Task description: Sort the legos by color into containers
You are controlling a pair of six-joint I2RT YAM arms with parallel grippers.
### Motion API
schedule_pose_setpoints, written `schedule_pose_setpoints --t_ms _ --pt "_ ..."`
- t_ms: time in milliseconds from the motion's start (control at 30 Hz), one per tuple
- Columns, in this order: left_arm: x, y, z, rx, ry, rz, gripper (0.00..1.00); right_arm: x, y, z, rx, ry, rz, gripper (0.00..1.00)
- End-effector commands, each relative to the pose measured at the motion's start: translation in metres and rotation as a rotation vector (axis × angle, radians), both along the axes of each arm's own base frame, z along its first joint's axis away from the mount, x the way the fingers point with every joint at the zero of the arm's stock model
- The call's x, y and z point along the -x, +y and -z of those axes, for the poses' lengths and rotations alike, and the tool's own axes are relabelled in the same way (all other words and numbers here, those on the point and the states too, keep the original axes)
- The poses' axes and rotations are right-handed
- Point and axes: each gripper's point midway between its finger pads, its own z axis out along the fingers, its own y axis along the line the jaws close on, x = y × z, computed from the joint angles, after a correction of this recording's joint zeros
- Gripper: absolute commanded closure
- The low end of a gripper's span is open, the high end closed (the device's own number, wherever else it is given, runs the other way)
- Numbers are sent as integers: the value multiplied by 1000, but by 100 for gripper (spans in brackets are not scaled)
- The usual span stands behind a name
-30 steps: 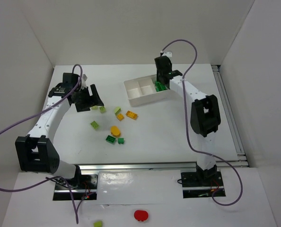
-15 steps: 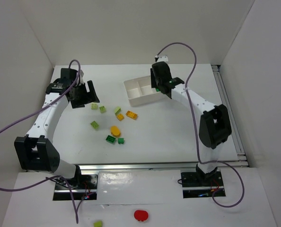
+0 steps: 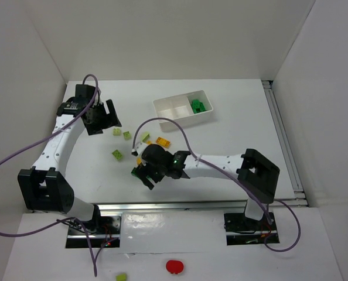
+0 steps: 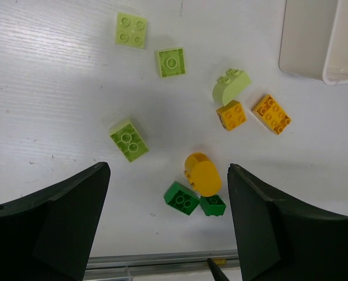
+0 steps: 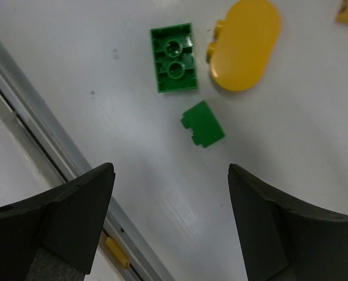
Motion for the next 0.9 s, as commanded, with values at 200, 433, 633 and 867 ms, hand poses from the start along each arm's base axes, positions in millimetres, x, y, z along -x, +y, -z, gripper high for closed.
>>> schedule_pose_setpoints --t_ms 200,433,633,867 --pt "1 -4 -19 35 -52 -19 9 -24 30 32 -14 -59 5 20" --pt "2 -6 -22 43 -61 -13 9 -41 29 50 4 -76 88 46" --pt "1 -6 -17 42 -51 -14 9 -60 5 5 -65 -143 242 74" --pt "-3 -9 -10 52 -41 4 9 -126 -87 -59 -88 -239 535 74"
